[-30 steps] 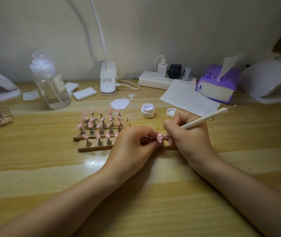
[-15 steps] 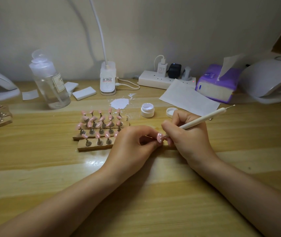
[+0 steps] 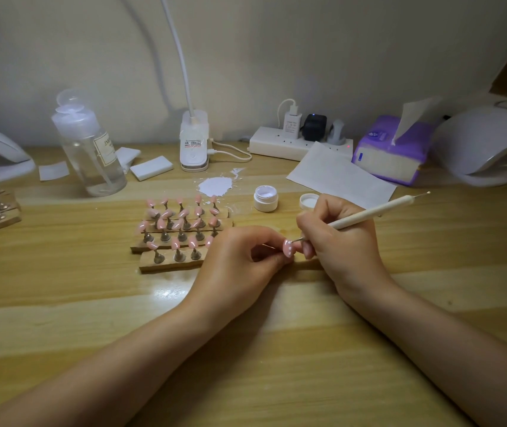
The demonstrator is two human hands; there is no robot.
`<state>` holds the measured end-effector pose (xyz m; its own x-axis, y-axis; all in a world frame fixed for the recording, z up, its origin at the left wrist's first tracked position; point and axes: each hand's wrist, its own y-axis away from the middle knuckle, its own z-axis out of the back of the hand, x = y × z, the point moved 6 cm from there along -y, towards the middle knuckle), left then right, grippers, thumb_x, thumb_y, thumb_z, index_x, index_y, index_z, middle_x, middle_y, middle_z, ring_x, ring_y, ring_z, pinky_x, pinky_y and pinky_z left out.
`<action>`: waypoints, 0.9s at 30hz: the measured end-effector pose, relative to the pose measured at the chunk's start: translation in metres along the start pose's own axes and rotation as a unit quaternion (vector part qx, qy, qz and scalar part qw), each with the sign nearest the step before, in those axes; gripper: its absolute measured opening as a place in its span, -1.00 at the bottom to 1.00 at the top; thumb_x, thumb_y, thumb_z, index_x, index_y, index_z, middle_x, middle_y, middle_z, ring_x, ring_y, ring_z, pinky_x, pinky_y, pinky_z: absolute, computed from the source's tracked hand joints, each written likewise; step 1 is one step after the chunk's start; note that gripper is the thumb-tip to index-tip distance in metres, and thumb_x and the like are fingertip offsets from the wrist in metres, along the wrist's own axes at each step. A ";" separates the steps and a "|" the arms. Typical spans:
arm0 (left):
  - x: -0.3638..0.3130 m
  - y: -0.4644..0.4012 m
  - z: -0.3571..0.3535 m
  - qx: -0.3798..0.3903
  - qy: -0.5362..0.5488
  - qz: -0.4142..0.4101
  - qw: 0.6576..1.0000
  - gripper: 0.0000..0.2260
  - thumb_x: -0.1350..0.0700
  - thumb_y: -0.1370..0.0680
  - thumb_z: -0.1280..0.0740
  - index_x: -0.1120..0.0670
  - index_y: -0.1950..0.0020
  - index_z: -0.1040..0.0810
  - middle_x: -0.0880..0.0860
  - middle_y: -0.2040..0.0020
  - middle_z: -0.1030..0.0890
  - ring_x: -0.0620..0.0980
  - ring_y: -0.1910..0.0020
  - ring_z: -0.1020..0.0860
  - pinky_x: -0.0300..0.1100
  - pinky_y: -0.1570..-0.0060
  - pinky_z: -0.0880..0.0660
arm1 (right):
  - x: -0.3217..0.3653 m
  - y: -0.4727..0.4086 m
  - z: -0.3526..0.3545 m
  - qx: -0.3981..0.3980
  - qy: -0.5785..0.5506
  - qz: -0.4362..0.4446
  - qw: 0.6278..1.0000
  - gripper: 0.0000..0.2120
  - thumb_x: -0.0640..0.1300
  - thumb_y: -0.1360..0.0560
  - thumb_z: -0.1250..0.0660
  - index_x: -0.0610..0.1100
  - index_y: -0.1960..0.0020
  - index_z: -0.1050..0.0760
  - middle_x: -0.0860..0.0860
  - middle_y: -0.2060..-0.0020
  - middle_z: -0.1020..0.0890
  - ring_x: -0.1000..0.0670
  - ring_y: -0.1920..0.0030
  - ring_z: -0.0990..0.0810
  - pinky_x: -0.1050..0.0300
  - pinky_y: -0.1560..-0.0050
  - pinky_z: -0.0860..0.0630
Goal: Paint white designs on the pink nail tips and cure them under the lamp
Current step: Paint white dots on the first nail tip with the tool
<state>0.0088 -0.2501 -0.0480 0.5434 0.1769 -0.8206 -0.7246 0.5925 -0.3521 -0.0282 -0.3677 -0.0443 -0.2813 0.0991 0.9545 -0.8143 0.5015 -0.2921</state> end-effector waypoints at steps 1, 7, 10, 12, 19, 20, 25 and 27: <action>0.000 0.000 0.000 0.000 0.000 0.000 1.000 -0.92 0.32 -0.42 -0.41 0.19 0.16 -0.67 -0.05 0.23 -0.67 -0.19 0.20 -0.61 -0.36 0.11 -0.52 | 0.000 0.000 0.000 0.002 0.002 0.001 1.000 -0.70 -0.41 -0.35 -0.25 -0.21 0.47 -0.24 0.02 0.70 -0.34 0.09 0.63 -0.40 0.15 0.41 -0.47; -0.001 0.000 0.000 -0.001 -0.002 -0.002 1.000 -0.92 0.32 -0.42 -0.41 0.18 0.16 -0.67 -0.05 0.23 -0.67 -0.17 0.20 -0.62 -0.34 0.10 -0.53 | -0.003 -0.001 0.000 0.005 0.001 0.000 1.000 -0.69 -0.40 -0.34 -0.26 -0.17 0.47 -0.23 0.00 0.69 -0.35 0.04 0.60 -0.45 0.19 0.43 -0.45; -0.001 0.001 0.001 -0.003 -0.006 -0.003 1.000 -0.91 0.32 -0.42 -0.42 0.17 0.16 -0.67 -0.02 0.23 -0.67 -0.13 0.19 -0.62 -0.32 0.10 -0.54 | -0.004 -0.002 0.000 0.008 0.002 -0.002 1.000 -0.68 -0.39 -0.35 -0.27 -0.16 0.47 -0.24 0.00 0.69 -0.37 -0.01 0.58 -0.46 0.17 0.41 -0.45; -0.001 0.001 0.000 -0.001 -0.007 -0.002 1.000 -0.92 0.32 -0.42 -0.42 0.17 0.16 -0.67 -0.01 0.22 -0.68 -0.12 0.18 -0.62 -0.31 0.09 -0.54 | -0.005 -0.002 0.000 0.009 0.005 -0.004 1.000 -0.68 -0.38 -0.35 -0.27 -0.15 0.47 -0.24 0.00 0.69 -0.37 -0.02 0.57 -0.46 0.16 0.40 -0.45; -0.001 0.000 0.000 0.003 -0.004 -0.003 1.000 -0.92 0.34 -0.42 -0.41 0.19 0.15 -0.67 -0.01 0.21 -0.67 -0.17 0.19 -0.61 -0.41 0.12 -0.49 | -0.005 -0.001 0.000 0.007 0.010 -0.005 1.000 -0.69 -0.40 -0.34 -0.27 -0.16 0.47 -0.24 0.01 0.69 -0.36 0.04 0.59 -0.46 0.24 0.46 -0.44; -0.001 0.000 0.000 0.005 -0.003 -0.002 1.000 -0.92 0.34 -0.42 -0.41 0.20 0.15 -0.67 -0.01 0.22 -0.67 -0.18 0.20 -0.61 -0.42 0.13 -0.48 | -0.004 -0.001 0.000 0.008 0.012 -0.004 1.000 -0.69 -0.39 -0.34 -0.27 -0.16 0.47 -0.24 0.01 0.69 -0.37 0.04 0.59 -0.45 0.24 0.46 -0.44; -0.001 0.000 0.000 0.003 -0.004 -0.005 1.000 -0.92 0.33 -0.42 -0.41 0.19 0.15 -0.67 -0.03 0.22 -0.67 -0.21 0.20 -0.60 -0.46 0.15 -0.46 | -0.004 -0.002 0.000 0.004 0.011 -0.003 1.000 -0.69 -0.40 -0.34 -0.26 -0.17 0.46 -0.23 0.01 0.69 -0.35 0.03 0.60 -0.45 0.18 0.42 -0.46; -0.002 0.000 0.000 0.002 -0.007 -0.007 1.000 -0.91 0.33 -0.42 -0.41 0.19 0.15 -0.67 -0.02 0.22 -0.67 -0.18 0.19 -0.61 -0.46 0.14 -0.46 | -0.005 -0.002 0.001 0.004 0.008 -0.004 1.000 -0.69 -0.39 -0.34 -0.27 -0.15 0.47 -0.23 -0.01 0.68 -0.36 -0.06 0.54 -0.47 0.18 0.43 -0.44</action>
<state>0.0077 -0.2502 -0.0464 0.5599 0.1791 -0.8089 -0.7151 0.5976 -0.3627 -0.0259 -0.3699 -0.0481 -0.2664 0.1091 0.9577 -0.8206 0.4955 -0.2847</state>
